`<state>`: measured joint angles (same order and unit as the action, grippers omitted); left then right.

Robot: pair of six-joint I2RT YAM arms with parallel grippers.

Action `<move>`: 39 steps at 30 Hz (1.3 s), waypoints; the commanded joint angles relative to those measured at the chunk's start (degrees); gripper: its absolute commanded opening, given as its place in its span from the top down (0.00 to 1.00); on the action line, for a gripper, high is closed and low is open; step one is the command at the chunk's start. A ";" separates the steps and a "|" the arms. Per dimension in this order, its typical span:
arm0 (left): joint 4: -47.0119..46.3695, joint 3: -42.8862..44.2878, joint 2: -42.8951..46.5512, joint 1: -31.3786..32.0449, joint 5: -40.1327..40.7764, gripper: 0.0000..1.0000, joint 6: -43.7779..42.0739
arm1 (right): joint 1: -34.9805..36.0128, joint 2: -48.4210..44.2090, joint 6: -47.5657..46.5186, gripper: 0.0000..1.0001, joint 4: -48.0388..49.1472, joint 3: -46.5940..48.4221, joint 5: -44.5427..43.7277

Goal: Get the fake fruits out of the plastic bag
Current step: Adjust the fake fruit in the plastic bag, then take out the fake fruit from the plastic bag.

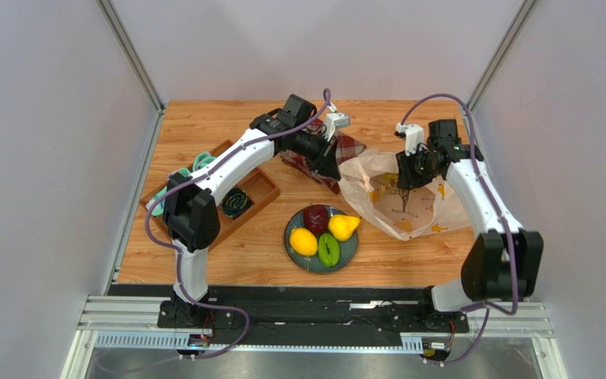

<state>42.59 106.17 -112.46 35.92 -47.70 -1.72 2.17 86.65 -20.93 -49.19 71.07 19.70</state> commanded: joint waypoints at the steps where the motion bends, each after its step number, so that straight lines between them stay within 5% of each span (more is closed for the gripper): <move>1: -1.72 -0.62 2.69 -0.06 -0.02 1.00 -0.57 | -0.06 -7.63 -10.87 0.73 -3.10 -2.32 -7.99; 11: -2.60 4.31 -1.44 -0.06 0.42 1.00 0.92 | -0.24 -9.22 -18.88 0.66 -8.11 -6.48 -16.90; 15: -2.77 5.01 -1.97 0.03 0.59 1.00 1.01 | -1.47 -11.94 -19.68 0.23 -12.60 -1.20 -6.10; 16: -3.12 5.10 -1.97 -0.06 0.51 1.00 1.27 | -1.47 -12.38 -19.68 0.19 -12.51 -0.59 -0.77; 19: -3.65 5.71 -2.23 0.02 -0.19 1.00 1.54 | -0.07 -11.25 -19.68 0.26 -12.16 1.35 5.85; 21: -3.56 6.06 -2.41 -0.06 -0.55 1.00 1.45 | 1.42 -7.22 -19.50 0.46 -11.89 2.67 6.75; 23: -3.56 6.15 -2.50 -0.06 -0.55 1.00 1.45 | 2.57 -4.05 -18.80 0.56 -11.55 3.63 7.72; 26: -3.30 6.42 -2.32 0.03 -0.38 1.00 1.45 | 3.10 2.54 -16.78 0.61 -8.39 5.39 7.54; 32: -2.51 5.89 -1.18 0.03 -0.11 1.00 0.84 | 3.19 12.39 -16.69 0.62 -5.31 12.34 3.95; 39: -2.25 5.19 -1.27 -0.06 -0.99 1.00 0.66 | 3.36 15.12 -16.95 0.42 9.79 12.16 -2.12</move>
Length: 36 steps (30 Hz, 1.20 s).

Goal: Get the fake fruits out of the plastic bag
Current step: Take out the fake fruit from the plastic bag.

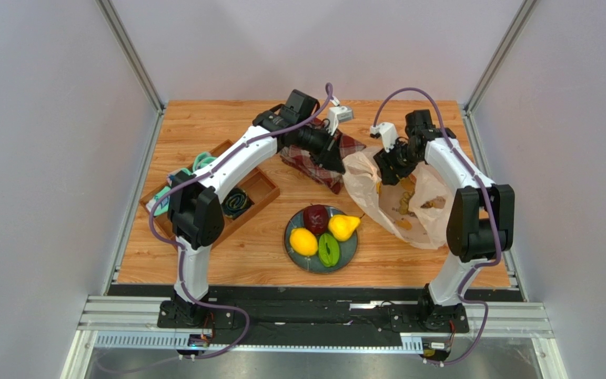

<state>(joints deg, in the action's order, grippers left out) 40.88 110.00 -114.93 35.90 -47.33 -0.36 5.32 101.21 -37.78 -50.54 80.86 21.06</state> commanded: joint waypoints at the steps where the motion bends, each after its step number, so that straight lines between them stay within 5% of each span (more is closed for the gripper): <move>1: -0.54 1.28 1.12 0.05 -1.27 1.00 -0.78 | 0.48 1.44 -1.15 0.38 12.30 2.20 -4.61; 8: -0.63 1.63 0.24 -0.04 -2.68 1.00 -0.43 | 1.09 10.65 -4.23 0.22 17.75 7.98 -11.38; 15: -0.80 1.19 -0.38 0.05 -3.38 1.00 -0.08 | 1.45 24.53 -4.75 0.18 14.35 24.48 -10.28; 18: -0.63 1.10 -0.55 -0.04 -3.03 1.00 -0.34 | 1.62 26.67 -7.39 0.23 13.10 28.11 -4.03; 23: -0.28 1.19 -0.73 -0.04 -2.15 1.00 -0.87 | 2.85 28.96 -8.27 0.50 11.79 30.41 -5.67; 28: -0.63 1.71 -1.43 -0.04 -1.80 1.00 -0.78 | 2.85 22.38 -7.84 0.66 12.57 22.69 -9.63; 36: -1.86 4.26 -3.28 -0.04 -2.41 1.00 1.14 | 2.24 -4.31 0.41 0.64 7.05 10.46 -3.50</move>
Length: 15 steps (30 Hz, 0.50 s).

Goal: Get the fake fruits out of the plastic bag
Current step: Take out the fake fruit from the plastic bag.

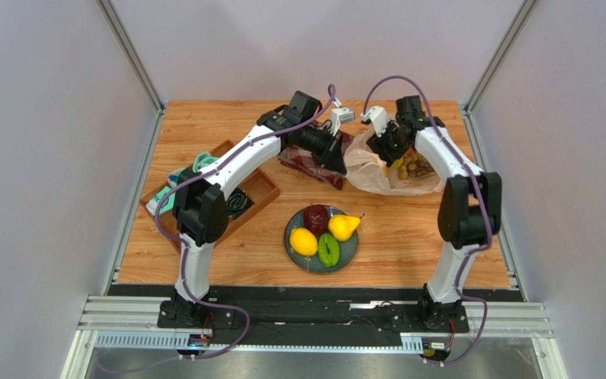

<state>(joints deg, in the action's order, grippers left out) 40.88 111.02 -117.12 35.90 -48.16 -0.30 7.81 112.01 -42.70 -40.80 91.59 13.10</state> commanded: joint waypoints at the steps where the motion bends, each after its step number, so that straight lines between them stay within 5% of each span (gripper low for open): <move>1: -2.03 3.32 -1.27 -0.04 -1.58 1.00 1.43 | -0.34 -16.54 6.30 0.64 -4.19 -0.19 5.08; 11: -3.62 5.78 -3.38 -1.53 -2.29 1.00 4.69 | 0.97 -34.56 8.43 0.62 -23.52 -5.28 12.81; 15: -4.23 5.61 -3.47 -2.59 -1.74 1.00 8.11 | 10.87 -41.42 4.30 0.58 -28.10 -5.63 13.44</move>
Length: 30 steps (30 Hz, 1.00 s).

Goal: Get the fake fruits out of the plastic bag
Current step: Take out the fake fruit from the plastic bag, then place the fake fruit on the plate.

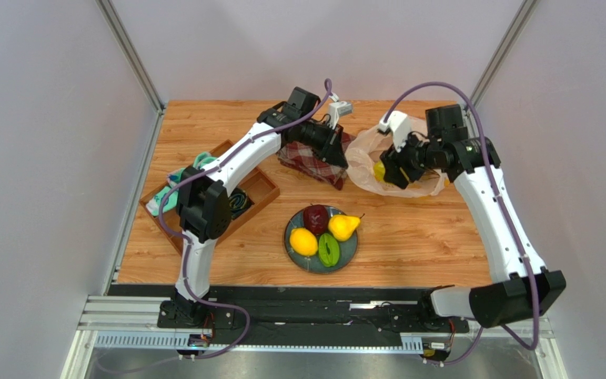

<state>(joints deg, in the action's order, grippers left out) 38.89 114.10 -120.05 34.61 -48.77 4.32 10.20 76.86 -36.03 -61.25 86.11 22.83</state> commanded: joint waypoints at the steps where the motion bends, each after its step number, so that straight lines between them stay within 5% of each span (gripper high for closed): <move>1: -2.68 2.35 -0.54 -1.30 -2.45 1.00 4.81 | 10.96 -7.15 -2.64 0.57 -7.65 -0.76 3.63; 6: -6.29 0.24 0.43 -1.30 -4.58 1.00 10.97 | 24.49 -5.59 -5.54 0.58 -7.04 -6.38 -0.15; 12: -4.62 -1.60 3.94 -1.39 -3.17 1.00 12.64 | 31.28 0.12 -7.20 0.59 -6.94 -5.95 -1.91; 19: -10.93 -10.56 10.00 -1.74 -5.54 1.00 16.08 | 34.19 3.03 -11.95 0.61 -4.93 -11.82 -7.80; 30: -4.71 -12.68 14.23 -1.65 -3.43 1.00 8.62 | 35.06 -2.06 -28.91 0.60 0.42 -24.66 -10.79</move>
<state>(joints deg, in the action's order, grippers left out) 32.40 102.02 -109.19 33.17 -51.96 16.86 44.36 78.32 -57.36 -65.21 63.57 13.32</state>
